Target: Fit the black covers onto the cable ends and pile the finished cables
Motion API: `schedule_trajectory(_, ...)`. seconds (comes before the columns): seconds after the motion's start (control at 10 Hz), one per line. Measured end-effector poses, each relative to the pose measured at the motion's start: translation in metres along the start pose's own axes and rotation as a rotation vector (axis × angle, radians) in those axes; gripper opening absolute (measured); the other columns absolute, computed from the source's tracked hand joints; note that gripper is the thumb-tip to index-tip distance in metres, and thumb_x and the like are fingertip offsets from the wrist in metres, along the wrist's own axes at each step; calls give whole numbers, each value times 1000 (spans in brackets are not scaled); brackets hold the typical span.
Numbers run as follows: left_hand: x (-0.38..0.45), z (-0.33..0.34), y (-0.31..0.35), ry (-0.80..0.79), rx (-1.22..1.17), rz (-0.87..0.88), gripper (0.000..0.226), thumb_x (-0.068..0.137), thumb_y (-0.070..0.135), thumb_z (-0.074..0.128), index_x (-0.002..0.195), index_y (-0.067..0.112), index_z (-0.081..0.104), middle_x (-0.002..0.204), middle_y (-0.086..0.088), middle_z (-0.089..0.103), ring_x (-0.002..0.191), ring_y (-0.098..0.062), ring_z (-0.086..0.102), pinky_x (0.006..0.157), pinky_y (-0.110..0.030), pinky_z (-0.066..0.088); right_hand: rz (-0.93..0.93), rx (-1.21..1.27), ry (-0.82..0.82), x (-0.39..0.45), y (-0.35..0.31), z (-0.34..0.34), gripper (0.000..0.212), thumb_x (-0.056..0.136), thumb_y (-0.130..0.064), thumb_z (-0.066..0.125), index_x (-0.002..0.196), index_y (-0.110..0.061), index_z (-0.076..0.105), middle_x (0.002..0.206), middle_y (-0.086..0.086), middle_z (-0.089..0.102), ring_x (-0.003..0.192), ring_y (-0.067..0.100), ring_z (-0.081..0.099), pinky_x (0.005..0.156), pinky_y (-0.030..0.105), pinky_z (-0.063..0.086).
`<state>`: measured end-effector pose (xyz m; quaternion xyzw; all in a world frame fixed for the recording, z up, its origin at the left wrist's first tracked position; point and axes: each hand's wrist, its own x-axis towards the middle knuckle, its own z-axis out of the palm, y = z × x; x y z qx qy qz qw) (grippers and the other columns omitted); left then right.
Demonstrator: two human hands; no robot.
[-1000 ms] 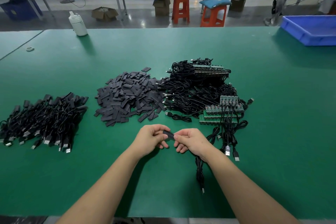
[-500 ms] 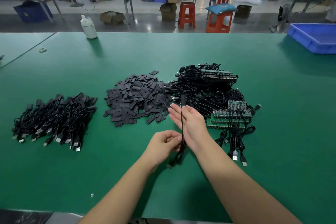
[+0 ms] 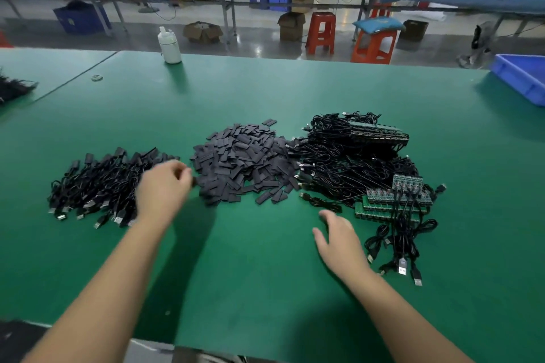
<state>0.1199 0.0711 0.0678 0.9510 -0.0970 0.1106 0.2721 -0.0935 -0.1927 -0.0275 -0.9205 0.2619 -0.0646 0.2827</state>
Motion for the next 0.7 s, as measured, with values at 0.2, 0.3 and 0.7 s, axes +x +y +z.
schedule_trajectory(0.2,75,-15,-70,-107,380,-293,17,91,17,58,88,4,69,92,-23,68,79,-37,61,69,-40,50,-118,-215,-20,-14,20,18,51,107,-38,35,154,-19,32,164,-3,23,153,14,11,121,27,0)
schedule_trajectory(0.3,77,-9,-86,-159,437,-378,20,93,16,59,79,2,63,79,-18,61,68,-31,55,64,-39,47,-127,-220,-18,-14,20,20,52,107,-39,32,155,-20,30,164,-3,21,153,13,10,119,26,-3)
schedule_trajectory(0.7,-78,98,76,-165,-233,301,29,93,15,56,120,16,67,109,-3,63,98,-19,59,91,-36,49,27,-103,-83,8,-25,-21,38,103,-33,49,136,-14,54,138,4,57,127,21,51,108,36,42)
